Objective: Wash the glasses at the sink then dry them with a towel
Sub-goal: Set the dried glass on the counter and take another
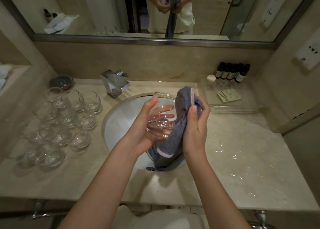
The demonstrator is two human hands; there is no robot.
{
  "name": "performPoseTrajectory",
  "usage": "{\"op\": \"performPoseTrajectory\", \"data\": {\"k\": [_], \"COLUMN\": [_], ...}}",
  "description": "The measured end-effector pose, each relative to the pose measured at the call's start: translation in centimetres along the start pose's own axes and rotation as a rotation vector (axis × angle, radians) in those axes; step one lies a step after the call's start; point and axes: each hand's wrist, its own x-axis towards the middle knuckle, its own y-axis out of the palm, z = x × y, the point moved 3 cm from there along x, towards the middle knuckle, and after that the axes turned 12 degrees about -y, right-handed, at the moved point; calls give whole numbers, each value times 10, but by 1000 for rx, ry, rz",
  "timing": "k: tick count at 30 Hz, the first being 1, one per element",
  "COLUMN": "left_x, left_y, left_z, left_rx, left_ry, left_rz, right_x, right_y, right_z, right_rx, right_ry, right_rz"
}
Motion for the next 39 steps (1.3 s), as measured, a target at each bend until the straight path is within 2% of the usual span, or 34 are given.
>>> {"op": "performPoseTrajectory", "data": {"k": [5,11,15,18,21,25,28,29,31,32,33,36,37,39], "left_x": [0,-2,1,3,7,8,2,0,-5,-6,-6,3,5,2], "left_y": [-10,-22,-27,-23,-21,-17,-16,-14,-8,0,12,39,35,12], "left_z": [-6,-23,-32,-38,-44,-43,-40,-40,-45,-45,-44,-25,-25,-36], "left_rx": [51,289,478,507,558,650,752,813,981,1021,1048,1203,1212,1152], "left_ry": [45,62,17,8,77,197,277,348,674,842,914,790,783,800], "left_rz": [-67,-201,-185,-134,-202,-310,-405,-462,-614,-634,-583,-367,-371,-481], "right_x": [14,14,8,3,-2,-4,-2,-1,-5,-11,-21,-54,-58,-53], "right_y": [-16,-18,-8,0,7,10,10,9,7,10,15,37,42,46], "right_z": [13,18,15,14,11,5,2,1,2,3,2,-1,-2,-11], "right_rx": [-72,-184,-256,-296,-442,-461,-297,-215,1,114,174,106,139,194], "right_ry": [-136,-300,-329,-319,-311,-215,-29,46,219,299,353,317,337,328], "right_rz": [-15,278,451,618,759,792,839,854,877,875,872,836,779,696]}}
